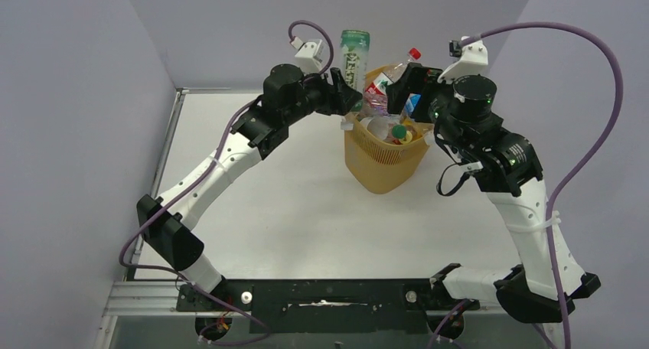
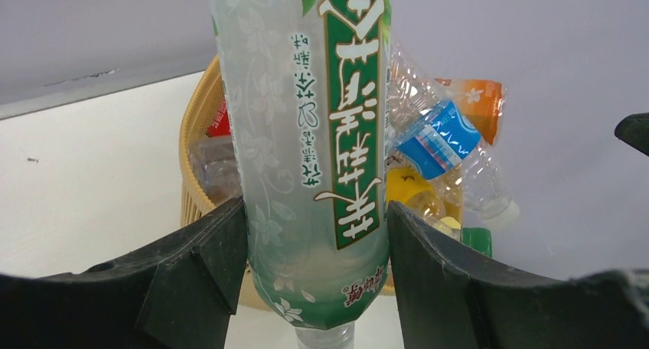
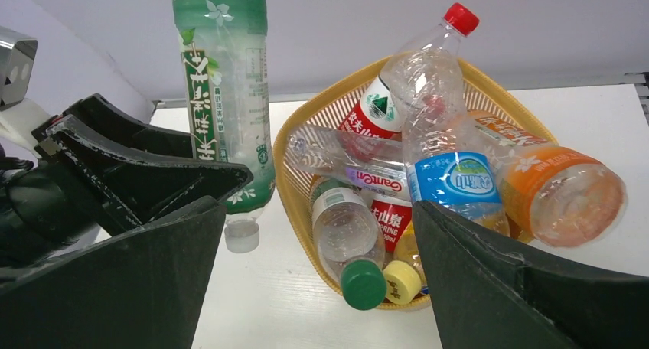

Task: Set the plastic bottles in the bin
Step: Place the plastic bottle in the trash bin.

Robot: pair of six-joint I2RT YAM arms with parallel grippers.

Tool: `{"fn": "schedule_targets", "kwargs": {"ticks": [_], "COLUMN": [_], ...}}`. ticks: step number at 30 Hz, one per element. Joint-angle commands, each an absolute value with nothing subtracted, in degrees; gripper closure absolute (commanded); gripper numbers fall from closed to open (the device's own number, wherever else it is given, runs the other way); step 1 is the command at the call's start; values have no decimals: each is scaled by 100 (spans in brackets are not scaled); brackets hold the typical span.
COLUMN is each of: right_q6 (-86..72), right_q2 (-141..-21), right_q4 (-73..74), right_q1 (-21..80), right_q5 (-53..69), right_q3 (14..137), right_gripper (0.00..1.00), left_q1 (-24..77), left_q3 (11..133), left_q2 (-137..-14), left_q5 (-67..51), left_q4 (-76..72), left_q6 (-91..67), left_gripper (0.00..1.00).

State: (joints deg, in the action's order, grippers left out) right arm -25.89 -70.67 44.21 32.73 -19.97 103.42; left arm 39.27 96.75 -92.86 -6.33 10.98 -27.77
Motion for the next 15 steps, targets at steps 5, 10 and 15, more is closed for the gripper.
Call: {"fn": "schedule_targets", "kwargs": {"ticks": [5,10,15], "right_q6": [-2639,-2611,-2578], "right_q2": [-6681,-6580,-6533], "right_q4": [4212,4254,4265], "right_q1": [3095,3031,2952], "right_q5": [-2077,-2073,-2018], "right_q3": [10318,10285,10259], "right_gripper": [1,1,1], "left_q1": [4080,4288,4473], "left_q3": [10000,9722,9467], "left_q2": [-9324,-9491,-9739], "left_q5": [-626,-417,-252], "left_q4": [-546,-1500,-2271], "left_q6": [-2475,-2195,-1805], "left_gripper": [66,66,67]}}
